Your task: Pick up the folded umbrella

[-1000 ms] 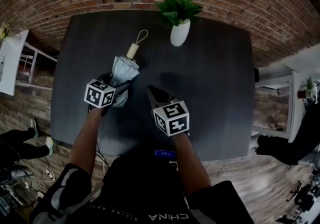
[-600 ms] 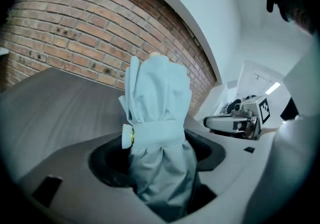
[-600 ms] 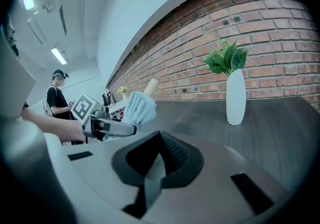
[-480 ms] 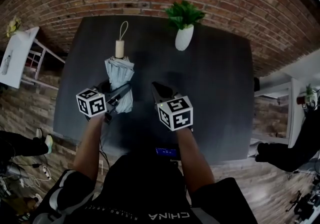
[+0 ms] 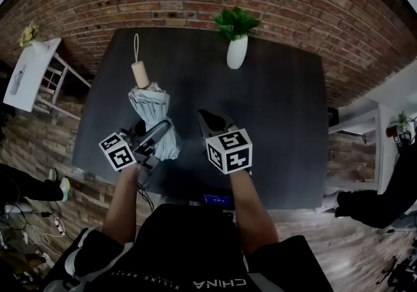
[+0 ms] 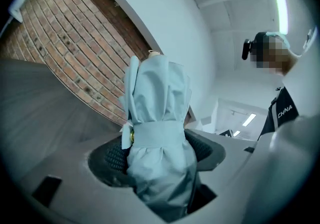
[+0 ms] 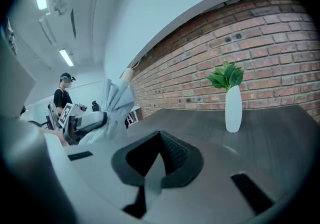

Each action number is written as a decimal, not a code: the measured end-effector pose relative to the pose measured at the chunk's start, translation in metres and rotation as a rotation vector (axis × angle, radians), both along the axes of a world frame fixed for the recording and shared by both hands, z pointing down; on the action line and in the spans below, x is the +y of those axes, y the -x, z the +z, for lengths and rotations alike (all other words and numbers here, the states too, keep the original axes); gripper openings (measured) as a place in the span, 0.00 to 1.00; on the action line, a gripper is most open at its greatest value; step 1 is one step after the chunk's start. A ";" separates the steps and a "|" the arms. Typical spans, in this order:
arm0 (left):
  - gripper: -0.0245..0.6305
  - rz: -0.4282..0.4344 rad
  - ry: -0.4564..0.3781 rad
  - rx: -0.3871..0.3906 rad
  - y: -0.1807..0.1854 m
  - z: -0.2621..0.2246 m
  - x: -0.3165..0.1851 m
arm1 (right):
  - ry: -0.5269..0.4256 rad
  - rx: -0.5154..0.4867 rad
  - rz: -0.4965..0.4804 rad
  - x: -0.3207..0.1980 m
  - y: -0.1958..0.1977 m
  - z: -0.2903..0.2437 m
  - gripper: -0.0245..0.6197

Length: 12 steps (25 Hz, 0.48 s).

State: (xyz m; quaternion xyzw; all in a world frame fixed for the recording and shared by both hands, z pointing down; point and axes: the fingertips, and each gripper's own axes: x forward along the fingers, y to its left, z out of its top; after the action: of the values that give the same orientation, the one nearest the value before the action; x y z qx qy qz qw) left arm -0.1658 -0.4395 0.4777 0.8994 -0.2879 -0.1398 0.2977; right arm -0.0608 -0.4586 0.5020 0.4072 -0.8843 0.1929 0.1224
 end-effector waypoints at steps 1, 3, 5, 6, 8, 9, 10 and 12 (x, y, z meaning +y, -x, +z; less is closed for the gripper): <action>0.52 -0.001 -0.009 0.016 -0.001 -0.003 0.007 | -0.003 -0.005 -0.002 0.006 -0.002 -0.001 0.05; 0.52 -0.008 -0.019 0.033 -0.003 -0.005 0.021 | -0.006 -0.014 -0.008 0.016 -0.004 -0.002 0.05; 0.52 -0.026 -0.013 0.038 -0.003 -0.005 0.031 | -0.005 -0.017 -0.012 0.027 -0.005 -0.001 0.05; 0.52 -0.034 -0.009 0.042 -0.002 -0.004 0.036 | -0.004 -0.017 -0.012 0.031 -0.005 0.000 0.05; 0.52 -0.038 -0.004 0.061 0.001 -0.004 0.045 | -0.004 -0.016 -0.006 0.041 -0.005 0.000 0.05; 0.52 -0.036 -0.002 0.072 0.003 -0.004 0.049 | -0.005 -0.017 -0.001 0.046 -0.005 0.000 0.05; 0.52 -0.033 -0.001 0.082 0.005 -0.005 0.053 | -0.006 -0.017 0.005 0.050 -0.005 0.000 0.05; 0.52 -0.025 -0.003 0.095 0.012 -0.006 0.059 | -0.008 -0.018 0.021 0.058 -0.005 -0.002 0.05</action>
State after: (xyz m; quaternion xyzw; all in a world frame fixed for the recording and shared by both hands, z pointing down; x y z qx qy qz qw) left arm -0.1775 -0.3801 0.4714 0.8885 -0.2846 -0.1862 0.3081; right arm -0.0561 -0.4010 0.5004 0.4153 -0.8818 0.1942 0.1109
